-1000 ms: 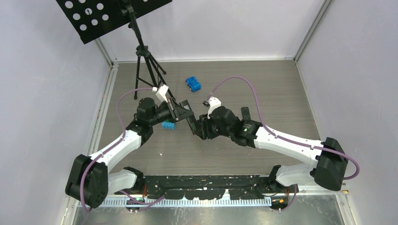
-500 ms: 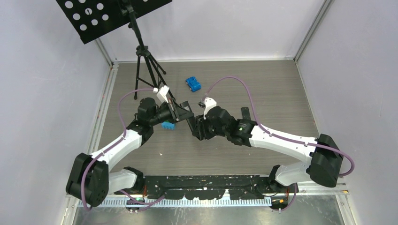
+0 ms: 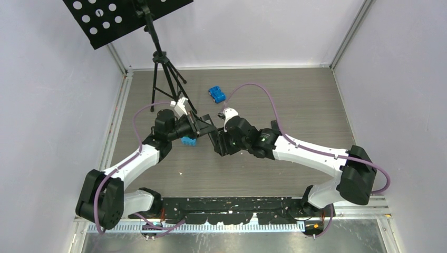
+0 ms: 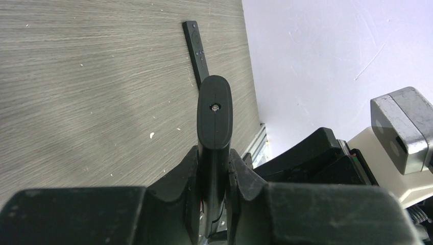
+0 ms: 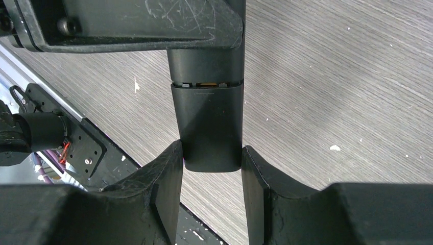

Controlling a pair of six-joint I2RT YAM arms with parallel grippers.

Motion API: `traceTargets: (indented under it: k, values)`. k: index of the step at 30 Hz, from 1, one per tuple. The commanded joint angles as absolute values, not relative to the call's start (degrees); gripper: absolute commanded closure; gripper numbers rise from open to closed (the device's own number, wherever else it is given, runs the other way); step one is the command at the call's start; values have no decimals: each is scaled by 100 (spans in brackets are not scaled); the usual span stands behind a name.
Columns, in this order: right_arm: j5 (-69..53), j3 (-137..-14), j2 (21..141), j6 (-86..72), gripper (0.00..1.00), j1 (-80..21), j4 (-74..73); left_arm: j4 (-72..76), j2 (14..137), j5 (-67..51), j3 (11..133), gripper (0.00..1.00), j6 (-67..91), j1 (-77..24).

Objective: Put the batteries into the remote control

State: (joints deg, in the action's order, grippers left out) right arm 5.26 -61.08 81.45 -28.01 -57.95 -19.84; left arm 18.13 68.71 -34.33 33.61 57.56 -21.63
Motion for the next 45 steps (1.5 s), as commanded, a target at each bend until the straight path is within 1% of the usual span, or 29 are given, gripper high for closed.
traceTargets:
  k: [1,17,31,38,41,45]
  values:
    - [572,-6592,8361,-2897,61,-5818,-2207,2215,6798,-4028,3636,100,6447,-2224]
    - [694,-7128,8420,-3059,57,-5811,-3091,2257,6809,-4239,3647,100,6687,-2224]
    - [742,-7312,8500,-2970,53,-5810,-3340,2298,7058,-4219,3666,100,6699,-2224]
    - [801,-7323,8460,-2924,46,-5815,-3351,2285,7175,-4193,3679,100,6656,-2215]
    - [847,-7260,8360,-2948,38,-5815,-3286,2277,7206,-4190,3698,100,6601,-2215]
    - [811,-7179,8239,-2959,30,-5813,-3216,2239,7233,-4158,3714,100,6561,-2215]
